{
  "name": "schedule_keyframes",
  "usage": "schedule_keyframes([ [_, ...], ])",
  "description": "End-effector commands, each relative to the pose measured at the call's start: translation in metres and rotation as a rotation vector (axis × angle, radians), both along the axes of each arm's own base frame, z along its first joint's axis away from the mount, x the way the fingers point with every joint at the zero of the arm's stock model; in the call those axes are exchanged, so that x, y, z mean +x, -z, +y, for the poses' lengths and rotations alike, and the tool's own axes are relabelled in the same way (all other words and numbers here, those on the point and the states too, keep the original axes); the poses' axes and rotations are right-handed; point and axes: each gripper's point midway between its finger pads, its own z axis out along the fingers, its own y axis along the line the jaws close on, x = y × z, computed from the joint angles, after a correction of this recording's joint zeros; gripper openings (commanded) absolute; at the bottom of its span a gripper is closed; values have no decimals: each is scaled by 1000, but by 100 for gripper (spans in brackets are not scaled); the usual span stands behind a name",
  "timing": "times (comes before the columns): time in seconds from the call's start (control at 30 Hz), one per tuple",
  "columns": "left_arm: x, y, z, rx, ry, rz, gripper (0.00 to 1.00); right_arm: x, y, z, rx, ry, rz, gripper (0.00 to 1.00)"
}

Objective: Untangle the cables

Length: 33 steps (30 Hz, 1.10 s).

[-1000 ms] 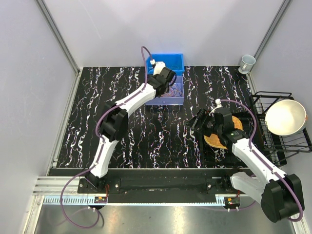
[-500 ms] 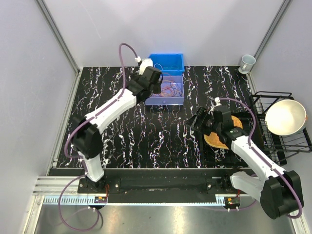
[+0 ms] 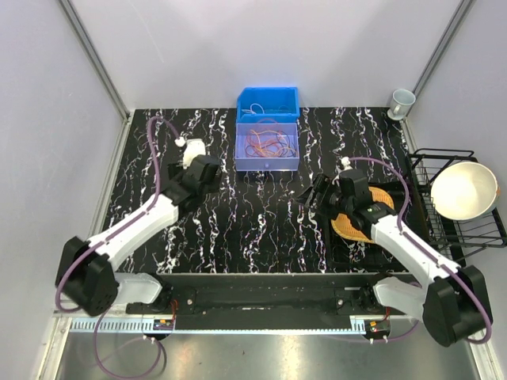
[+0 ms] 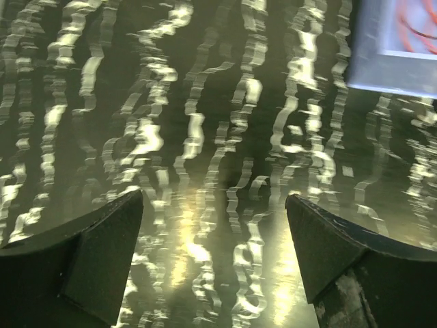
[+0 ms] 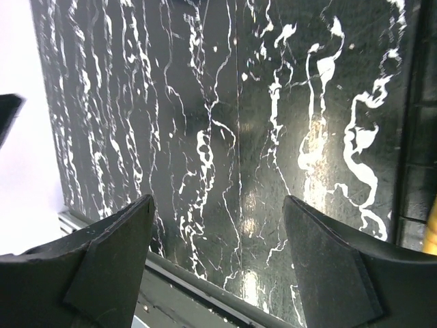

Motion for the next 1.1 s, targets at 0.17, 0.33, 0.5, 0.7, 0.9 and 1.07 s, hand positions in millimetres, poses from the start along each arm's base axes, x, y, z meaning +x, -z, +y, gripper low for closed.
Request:
schedule_keyframes([
  [0.17, -17, -40, 62, 15, -139, -424, 88, 17, -23, 34, -9, -36, -109, 82],
  [0.33, -46, -28, 121, 49, -364, -548, 94, 19, -11, 35, -17, -40, -124, 82],
  [0.5, -69, -23, 160, 120, -574, -626, 99, 24, 7, 37, -39, -61, -136, 82],
  [0.7, -44, -8, 160, 32, -512, -706, 99, 25, 10, 43, -13, -89, -165, 84],
  [0.9, -7, -2, 141, 158, -328, -700, 95, 22, 12, 45, -2, -110, -184, 84],
  [1.07, 10, 11, 129, 172, -206, -660, 92, 19, 10, 46, 12, -121, -204, 86],
])
